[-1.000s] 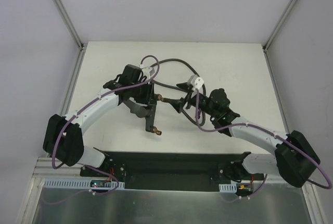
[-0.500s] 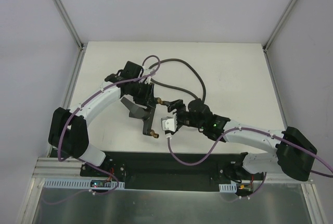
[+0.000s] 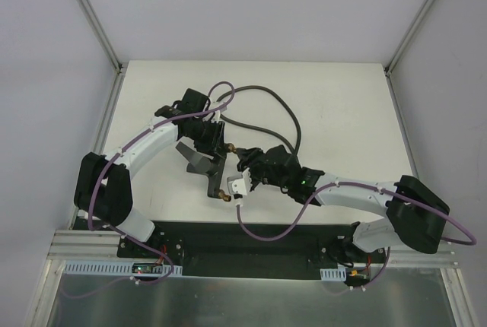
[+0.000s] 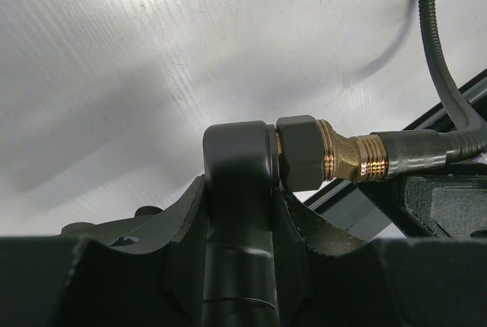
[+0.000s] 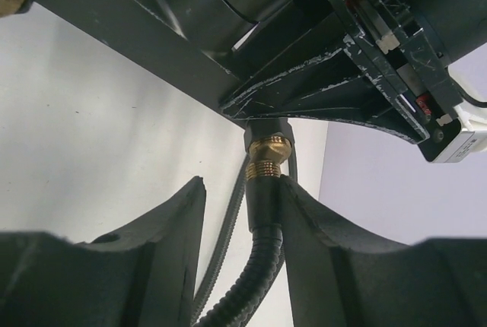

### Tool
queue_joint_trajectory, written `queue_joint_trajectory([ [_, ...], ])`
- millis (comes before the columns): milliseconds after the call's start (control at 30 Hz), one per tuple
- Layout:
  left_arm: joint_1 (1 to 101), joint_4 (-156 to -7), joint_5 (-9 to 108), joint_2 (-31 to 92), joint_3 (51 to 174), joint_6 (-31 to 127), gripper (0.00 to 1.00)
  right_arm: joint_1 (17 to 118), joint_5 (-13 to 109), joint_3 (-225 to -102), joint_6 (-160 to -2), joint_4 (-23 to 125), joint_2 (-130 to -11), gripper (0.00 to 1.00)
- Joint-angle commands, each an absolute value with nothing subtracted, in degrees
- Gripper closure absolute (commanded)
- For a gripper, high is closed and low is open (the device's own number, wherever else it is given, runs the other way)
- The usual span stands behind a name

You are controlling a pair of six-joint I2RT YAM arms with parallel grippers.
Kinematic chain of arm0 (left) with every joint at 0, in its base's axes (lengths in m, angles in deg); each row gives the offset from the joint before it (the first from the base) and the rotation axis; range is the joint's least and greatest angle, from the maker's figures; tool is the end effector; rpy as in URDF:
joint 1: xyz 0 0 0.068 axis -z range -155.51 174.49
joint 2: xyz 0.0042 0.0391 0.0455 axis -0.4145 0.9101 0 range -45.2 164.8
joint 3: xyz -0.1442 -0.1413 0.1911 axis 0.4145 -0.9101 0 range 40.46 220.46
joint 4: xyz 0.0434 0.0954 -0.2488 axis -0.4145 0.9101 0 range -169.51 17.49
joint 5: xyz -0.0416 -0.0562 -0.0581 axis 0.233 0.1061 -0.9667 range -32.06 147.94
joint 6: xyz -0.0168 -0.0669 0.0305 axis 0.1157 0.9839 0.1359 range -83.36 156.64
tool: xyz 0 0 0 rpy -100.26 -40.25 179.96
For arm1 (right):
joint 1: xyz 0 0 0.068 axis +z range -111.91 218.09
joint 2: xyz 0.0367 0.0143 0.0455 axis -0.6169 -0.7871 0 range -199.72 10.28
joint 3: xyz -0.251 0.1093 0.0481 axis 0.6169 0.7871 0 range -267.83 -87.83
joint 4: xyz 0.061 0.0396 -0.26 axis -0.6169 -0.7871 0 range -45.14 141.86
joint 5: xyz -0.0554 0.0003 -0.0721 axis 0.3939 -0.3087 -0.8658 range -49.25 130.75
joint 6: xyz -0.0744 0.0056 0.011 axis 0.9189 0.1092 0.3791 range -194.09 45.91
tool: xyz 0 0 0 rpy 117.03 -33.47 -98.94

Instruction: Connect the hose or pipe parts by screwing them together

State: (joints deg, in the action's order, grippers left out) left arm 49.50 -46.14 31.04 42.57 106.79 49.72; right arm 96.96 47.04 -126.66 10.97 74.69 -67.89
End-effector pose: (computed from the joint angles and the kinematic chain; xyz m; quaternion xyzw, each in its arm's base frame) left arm 0.2989 -0.1713 0.2388 0.1663 0.9147 -0.3055 0.2056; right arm 0.1652 0.2869 0.2234 -0.7710 0.2165 -0.0925 0.5918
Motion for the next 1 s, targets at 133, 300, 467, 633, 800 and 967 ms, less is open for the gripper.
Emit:
queue_joint_trajectory([
  [133, 49.4, -44.2, 24.7, 40.5, 110.9, 50.0, 1.00, 96.9, 43.3, -128.8, 12.2, 76.9, -70.1, 0.64],
  [300, 49.4, -44.0, 24.5, 40.2, 110.9, 49.8, 1.00, 97.1, 41.9, -129.3, 11.7, 76.9, -71.2, 0.69],
  [467, 49.4, -44.1, 24.3, 39.8, 111.2, 50.0, 1.00, 96.9, 42.2, -130.4, 9.1, 75.6, -71.8, 0.91],
  [633, 49.4, -45.1, 24.8, 39.6, 111.6, 50.5, 1.00, 96.9, 44.8, -131.9, 2.1, 73.2, -72.6, 0.99],
  [800, 49.4, -45.1, 25.7, 40.0, 111.2, 50.1, 1.00, 97.0, 43.0, -131.2, 0.4, 73.7, -72.4, 0.73],
  [967, 49.4, -44.9, 25.2, 40.1, 111.0, 50.3, 1.00, 96.7, 39.3, -130.7, 2.8, 73.9, -72.4, 0.73],
])
